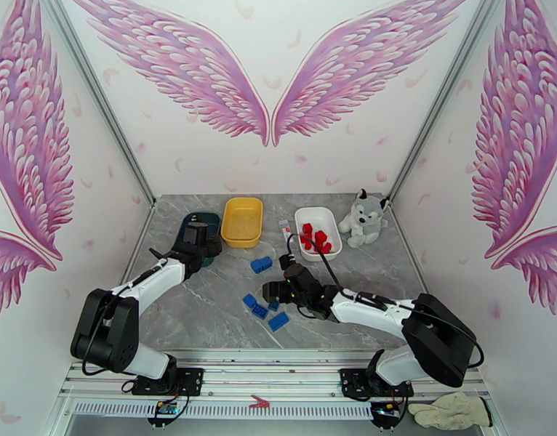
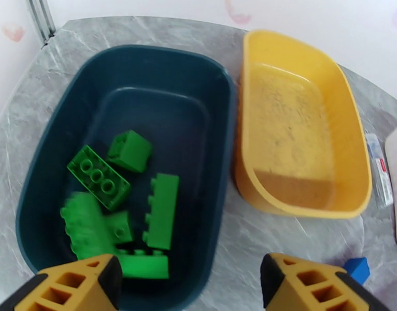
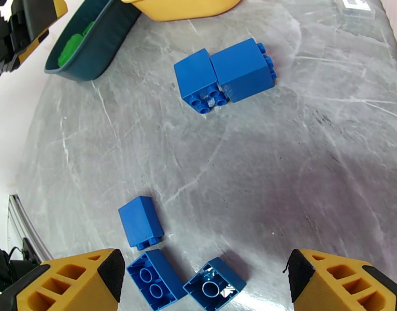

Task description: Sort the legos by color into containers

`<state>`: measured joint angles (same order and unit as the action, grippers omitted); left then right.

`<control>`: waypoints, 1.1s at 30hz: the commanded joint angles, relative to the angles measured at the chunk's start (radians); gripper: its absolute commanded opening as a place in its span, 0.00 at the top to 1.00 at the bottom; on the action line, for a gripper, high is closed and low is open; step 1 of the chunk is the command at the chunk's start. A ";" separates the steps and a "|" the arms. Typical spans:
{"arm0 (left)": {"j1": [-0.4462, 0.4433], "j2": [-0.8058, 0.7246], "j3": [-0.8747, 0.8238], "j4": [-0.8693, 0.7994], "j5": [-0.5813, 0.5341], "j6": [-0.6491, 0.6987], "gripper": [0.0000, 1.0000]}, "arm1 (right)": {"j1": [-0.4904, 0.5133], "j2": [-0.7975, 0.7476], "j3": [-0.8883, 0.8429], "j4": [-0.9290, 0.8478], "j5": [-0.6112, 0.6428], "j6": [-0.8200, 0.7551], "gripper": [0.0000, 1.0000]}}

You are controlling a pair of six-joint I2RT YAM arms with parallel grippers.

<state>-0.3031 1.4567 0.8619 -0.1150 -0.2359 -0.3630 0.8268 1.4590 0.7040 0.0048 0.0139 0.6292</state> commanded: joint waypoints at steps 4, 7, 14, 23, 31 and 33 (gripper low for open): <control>-0.125 -0.179 -0.059 0.006 -0.025 -0.025 0.24 | 0.006 -0.054 -0.033 -0.012 0.006 -0.019 0.11; -0.210 -0.211 -0.093 0.006 -0.048 -0.029 0.23 | 0.010 -0.078 -0.058 -0.025 0.010 -0.017 0.13; -0.358 -0.168 -0.187 0.074 -0.049 -0.018 0.23 | 0.026 -0.130 -0.106 -0.079 0.050 -0.010 0.17; -0.392 0.038 -0.264 0.267 0.035 0.023 0.17 | 0.034 -0.269 -0.182 -0.129 0.081 0.022 0.15; -0.380 0.273 -0.154 0.308 0.042 0.042 0.18 | 0.040 -0.369 -0.225 -0.172 0.108 0.047 0.12; -0.374 0.324 -0.118 0.304 0.036 0.045 0.19 | 0.041 -0.383 -0.230 -0.176 0.110 0.052 0.12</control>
<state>-0.6891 1.7031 0.6876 0.1596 -0.2249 -0.3328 0.8581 1.1007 0.4915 -0.1402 0.0952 0.6594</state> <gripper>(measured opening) 0.810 0.877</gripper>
